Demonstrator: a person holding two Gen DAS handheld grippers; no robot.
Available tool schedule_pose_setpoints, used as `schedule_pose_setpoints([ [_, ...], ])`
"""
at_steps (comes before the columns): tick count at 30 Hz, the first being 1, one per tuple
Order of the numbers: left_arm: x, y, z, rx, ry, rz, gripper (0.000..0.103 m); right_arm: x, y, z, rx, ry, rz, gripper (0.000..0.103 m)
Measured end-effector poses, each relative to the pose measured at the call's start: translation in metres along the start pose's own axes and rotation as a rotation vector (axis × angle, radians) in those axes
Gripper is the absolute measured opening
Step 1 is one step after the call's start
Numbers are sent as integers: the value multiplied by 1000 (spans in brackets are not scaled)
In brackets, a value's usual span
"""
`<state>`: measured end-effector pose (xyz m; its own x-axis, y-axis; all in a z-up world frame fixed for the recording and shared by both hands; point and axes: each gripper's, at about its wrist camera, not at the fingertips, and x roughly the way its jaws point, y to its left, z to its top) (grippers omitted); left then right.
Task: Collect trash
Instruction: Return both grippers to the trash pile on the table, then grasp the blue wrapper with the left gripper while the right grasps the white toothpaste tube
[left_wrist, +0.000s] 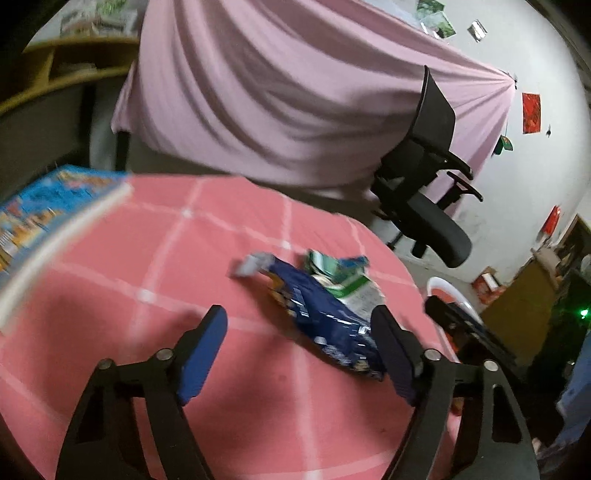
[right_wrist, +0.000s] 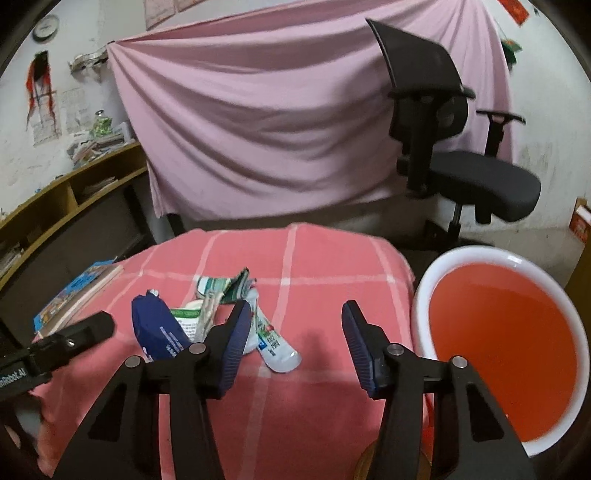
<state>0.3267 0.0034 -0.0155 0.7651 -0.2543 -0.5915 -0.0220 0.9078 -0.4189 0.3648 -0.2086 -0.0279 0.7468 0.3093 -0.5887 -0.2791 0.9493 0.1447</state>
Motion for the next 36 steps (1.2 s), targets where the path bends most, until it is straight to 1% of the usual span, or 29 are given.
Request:
schedule_pose_setpoints([
  [2, 9, -6, 2, -15, 27, -12, 68, 3, -6, 0, 28, 18, 15, 49],
  [4, 16, -10, 5, -23, 47, -8, 58, 5, -10, 0, 46, 30, 28, 49],
  [7, 29, -11, 8, -50, 84, 4, 55, 10, -12, 1, 55, 57, 56, 44],
  [9, 35, -9, 9, -83, 95, 6, 54, 15, -11, 1, 53, 80, 72, 44],
  [12, 38, -10, 10, -77, 107, 9, 36, 20, -12, 0, 56, 107, 85, 44],
  [14, 38, -10, 10, -78, 110, 6, 33, 25, -12, 0, 57, 128, 98, 44],
  [15, 37, -9, 10, -82, 112, 3, 30, 25, -11, 0, 55, 133, 101, 44],
  [21, 27, -2, 8, -102, 110, 0, 26, 26, 2, 0, -13, 143, 100, 43],
  [24, 21, 1, 8, -104, 114, 2, 26, 30, 15, -1, -72, 155, 103, 36],
  [30, 0, 19, 11, -73, 91, 43, 26, 39, 35, -4, -179, 191, 96, 35],
  [36, -7, 36, 11, -95, 79, 56, 26, 54, 40, 0, -202, 229, 90, 35],
])
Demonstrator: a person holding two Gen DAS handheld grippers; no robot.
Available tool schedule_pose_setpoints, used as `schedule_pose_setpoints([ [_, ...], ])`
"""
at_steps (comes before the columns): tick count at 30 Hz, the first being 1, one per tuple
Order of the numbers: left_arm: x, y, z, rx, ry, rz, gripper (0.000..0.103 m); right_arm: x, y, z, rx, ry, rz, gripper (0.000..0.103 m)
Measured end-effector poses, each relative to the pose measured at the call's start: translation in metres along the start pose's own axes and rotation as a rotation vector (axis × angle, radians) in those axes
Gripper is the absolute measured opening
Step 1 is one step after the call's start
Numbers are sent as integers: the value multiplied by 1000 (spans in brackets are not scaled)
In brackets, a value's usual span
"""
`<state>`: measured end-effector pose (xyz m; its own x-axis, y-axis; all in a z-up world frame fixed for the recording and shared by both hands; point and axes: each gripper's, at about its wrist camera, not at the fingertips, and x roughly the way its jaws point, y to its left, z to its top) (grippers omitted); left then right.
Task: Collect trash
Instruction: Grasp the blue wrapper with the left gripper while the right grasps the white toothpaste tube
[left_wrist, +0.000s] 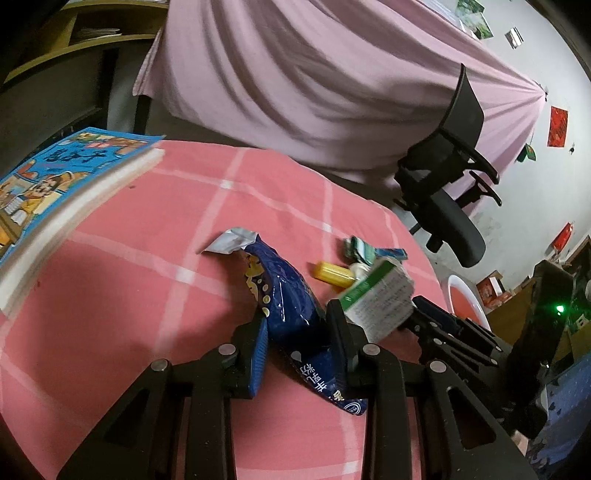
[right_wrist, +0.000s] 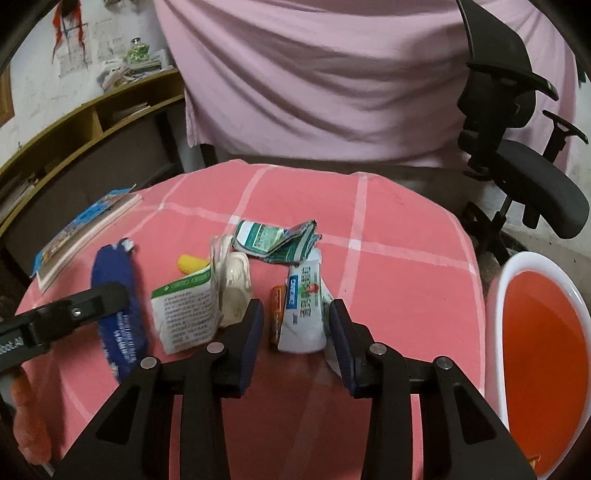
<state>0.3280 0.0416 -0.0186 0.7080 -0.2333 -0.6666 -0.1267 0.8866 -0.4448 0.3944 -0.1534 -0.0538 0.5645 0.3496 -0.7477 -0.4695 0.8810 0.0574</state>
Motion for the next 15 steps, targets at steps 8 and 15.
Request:
schedule_pose_setpoints([
  [8, -4, 3, -2, 6, -10, 12, 26, 5, 3, 0, -25, 23, 9, 21],
  [15, -7, -17, -11, 110, -61, 61, 25, -6, 3, -8, -23, 5, 35, 20],
])
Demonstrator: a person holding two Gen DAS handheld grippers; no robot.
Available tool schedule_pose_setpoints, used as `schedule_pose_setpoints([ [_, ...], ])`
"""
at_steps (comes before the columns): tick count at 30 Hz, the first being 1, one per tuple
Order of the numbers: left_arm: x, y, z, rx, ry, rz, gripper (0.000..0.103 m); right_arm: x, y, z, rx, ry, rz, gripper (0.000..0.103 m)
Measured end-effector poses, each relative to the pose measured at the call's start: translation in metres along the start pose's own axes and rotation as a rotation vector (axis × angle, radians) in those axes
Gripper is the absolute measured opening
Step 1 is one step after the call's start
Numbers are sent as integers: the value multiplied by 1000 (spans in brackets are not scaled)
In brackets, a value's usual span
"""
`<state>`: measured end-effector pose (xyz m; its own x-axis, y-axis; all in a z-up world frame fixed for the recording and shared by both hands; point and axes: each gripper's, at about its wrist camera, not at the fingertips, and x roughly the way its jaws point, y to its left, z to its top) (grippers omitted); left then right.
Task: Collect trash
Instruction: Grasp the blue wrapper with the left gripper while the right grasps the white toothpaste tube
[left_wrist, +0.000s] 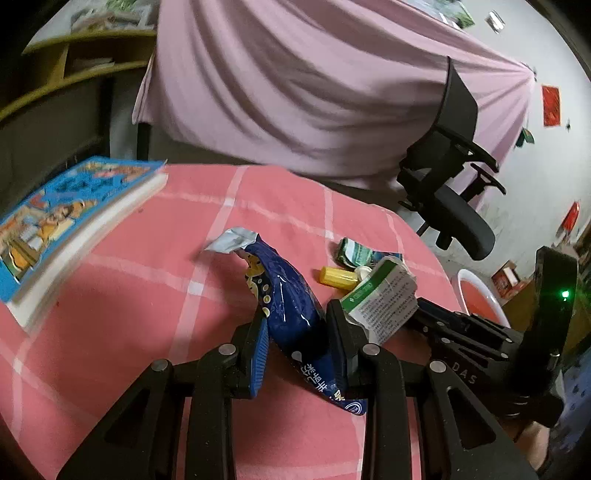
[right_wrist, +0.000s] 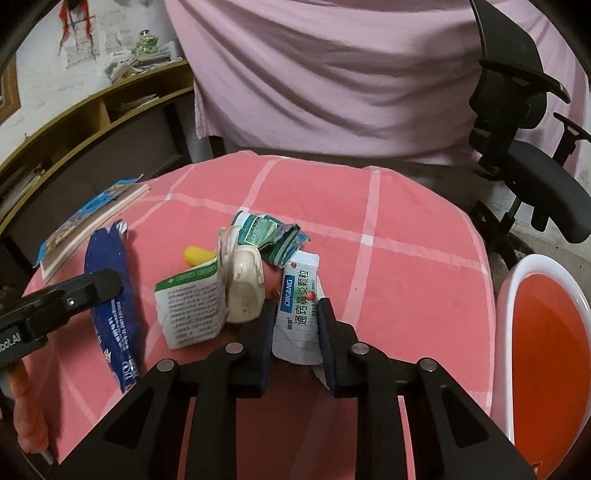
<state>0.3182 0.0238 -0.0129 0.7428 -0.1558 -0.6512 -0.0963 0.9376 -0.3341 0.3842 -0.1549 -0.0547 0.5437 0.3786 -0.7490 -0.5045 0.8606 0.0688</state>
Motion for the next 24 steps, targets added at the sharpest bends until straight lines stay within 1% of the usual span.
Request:
schedule_pose_setpoints([
  [4, -3, -8, -5, 40, -32, 10, 25, -11, 0, -4, 13, -44, 19, 20],
  [6, -5, -11, -7, 48, -50, 9, 24, -20, 0, -5, 8, -92, 23, 20],
  [10, -13, -17, -10, 61, -115, -9, 18, -36, 4, -8, -13, -187, 24, 20],
  [14, -19, -28, -16, 108, -169, -25, 15, -49, 8, -11, -28, -261, 16, 20],
  [17, -21, -38, -21, 143, -187, -54, 11, -59, 8, -15, -27, -308, 18, 20],
  [18, -23, -41, -22, 151, -196, -66, 7, -61, 7, -16, -27, -320, 19, 20],
  [19, -24, -44, -24, 163, -204, -78, 5, -65, 6, -17, -26, -336, 20, 20],
  [22, -29, -51, -29, 188, -232, -82, 4, -75, 6, -22, -28, -379, 25, 20],
  [24, -33, -54, -32, 187, -259, -85, 4, -81, 5, -25, -31, -398, 27, 20],
])
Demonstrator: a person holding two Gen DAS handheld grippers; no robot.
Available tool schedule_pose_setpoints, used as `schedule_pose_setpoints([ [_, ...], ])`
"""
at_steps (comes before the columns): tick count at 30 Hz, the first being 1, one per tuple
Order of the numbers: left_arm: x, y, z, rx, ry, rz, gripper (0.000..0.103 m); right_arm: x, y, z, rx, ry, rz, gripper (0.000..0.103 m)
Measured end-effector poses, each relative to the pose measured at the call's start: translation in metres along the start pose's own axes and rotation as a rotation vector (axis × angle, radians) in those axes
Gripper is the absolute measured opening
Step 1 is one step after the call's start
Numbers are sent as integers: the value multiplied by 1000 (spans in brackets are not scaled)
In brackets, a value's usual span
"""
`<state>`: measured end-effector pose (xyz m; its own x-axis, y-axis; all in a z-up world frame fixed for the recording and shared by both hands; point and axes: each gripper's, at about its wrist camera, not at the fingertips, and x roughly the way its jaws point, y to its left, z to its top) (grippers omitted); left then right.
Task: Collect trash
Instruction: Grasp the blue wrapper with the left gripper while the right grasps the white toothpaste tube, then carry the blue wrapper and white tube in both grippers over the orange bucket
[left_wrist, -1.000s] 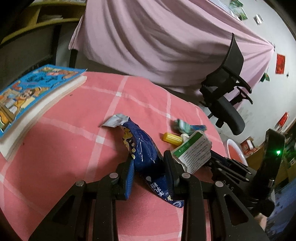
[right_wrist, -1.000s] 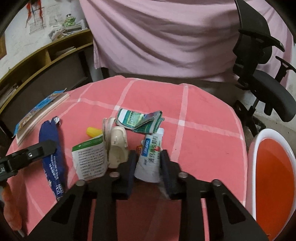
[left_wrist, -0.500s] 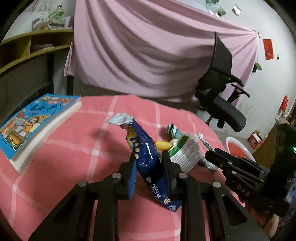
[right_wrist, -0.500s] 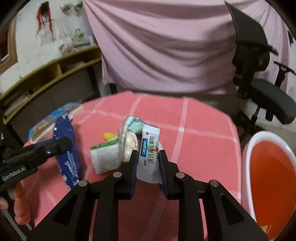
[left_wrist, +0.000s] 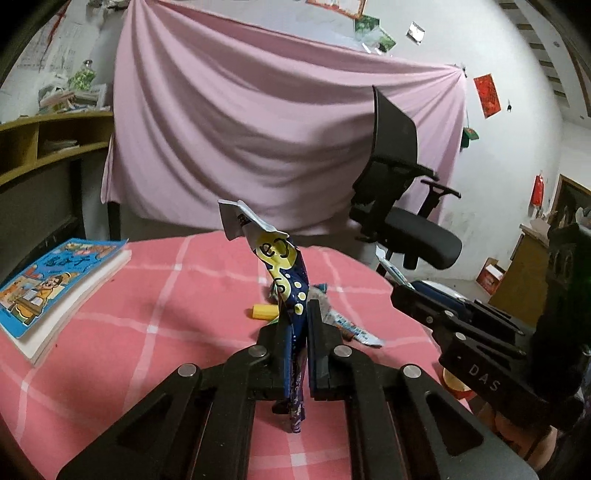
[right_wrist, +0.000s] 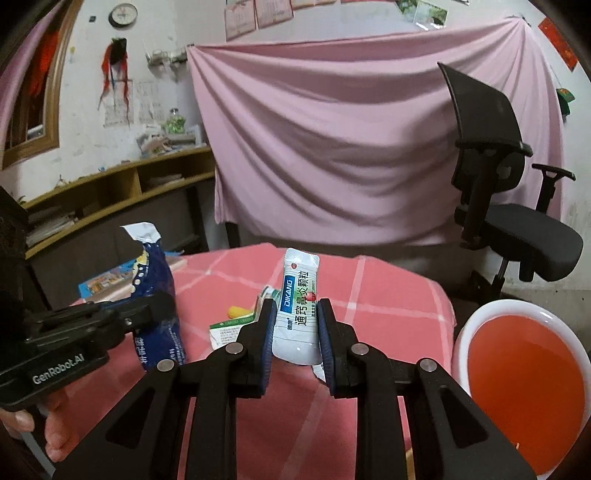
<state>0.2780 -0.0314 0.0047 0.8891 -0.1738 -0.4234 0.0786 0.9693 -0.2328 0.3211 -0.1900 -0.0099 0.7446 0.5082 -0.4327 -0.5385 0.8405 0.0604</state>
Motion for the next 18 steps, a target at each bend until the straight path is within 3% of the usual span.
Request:
schedule_pose_setpoints([
  [9, -22, -30, 0, 78, -123, 2, 4, -40, -13, -3, 16, -141, -59, 20],
  [18, -8, -104, -9, 205, -132, -109, 4, -73, -61, -11, 84, -187, -144, 20],
])
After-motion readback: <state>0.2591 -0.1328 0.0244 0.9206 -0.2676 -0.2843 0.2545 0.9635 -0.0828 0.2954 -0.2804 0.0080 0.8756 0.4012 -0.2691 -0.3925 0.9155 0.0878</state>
